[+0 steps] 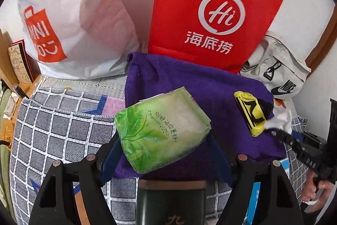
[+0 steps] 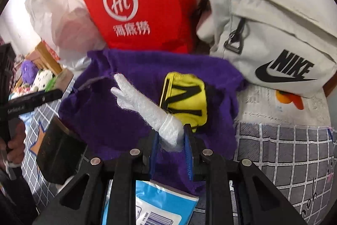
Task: Organize soft objects
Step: 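Release the glove on the towel with the right tool while the left tool lowers the tissue pack there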
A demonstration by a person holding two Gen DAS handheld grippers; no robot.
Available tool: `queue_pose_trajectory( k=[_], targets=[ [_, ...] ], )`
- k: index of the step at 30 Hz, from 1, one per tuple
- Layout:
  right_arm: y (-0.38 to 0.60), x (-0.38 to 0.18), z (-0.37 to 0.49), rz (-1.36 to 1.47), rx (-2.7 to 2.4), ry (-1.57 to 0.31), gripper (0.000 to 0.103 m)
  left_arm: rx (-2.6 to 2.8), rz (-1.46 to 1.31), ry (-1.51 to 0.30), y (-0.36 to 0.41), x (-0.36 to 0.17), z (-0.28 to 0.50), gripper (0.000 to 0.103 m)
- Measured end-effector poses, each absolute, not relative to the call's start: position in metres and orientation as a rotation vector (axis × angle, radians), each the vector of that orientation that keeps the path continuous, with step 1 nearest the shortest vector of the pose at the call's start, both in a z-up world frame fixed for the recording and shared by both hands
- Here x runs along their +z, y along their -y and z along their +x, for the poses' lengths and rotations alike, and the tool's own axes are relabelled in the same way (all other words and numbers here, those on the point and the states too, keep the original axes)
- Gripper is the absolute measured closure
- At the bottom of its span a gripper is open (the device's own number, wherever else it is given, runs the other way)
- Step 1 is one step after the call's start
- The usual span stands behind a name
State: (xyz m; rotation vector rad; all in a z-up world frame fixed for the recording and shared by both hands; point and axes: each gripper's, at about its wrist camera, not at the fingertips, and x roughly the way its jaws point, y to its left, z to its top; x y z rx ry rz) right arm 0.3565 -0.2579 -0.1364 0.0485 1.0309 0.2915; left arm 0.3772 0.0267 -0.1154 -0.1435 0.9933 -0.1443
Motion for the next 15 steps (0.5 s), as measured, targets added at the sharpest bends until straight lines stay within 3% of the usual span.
queue_pose_trajectory(
  k=[15],
  targets=[
    [0.258,-0.161,0.36,-0.001,0.345,-1.136,0.08,-0.181,-0.137,-1.111,-0.011,-0.152,0.418,0.026]
  ],
)
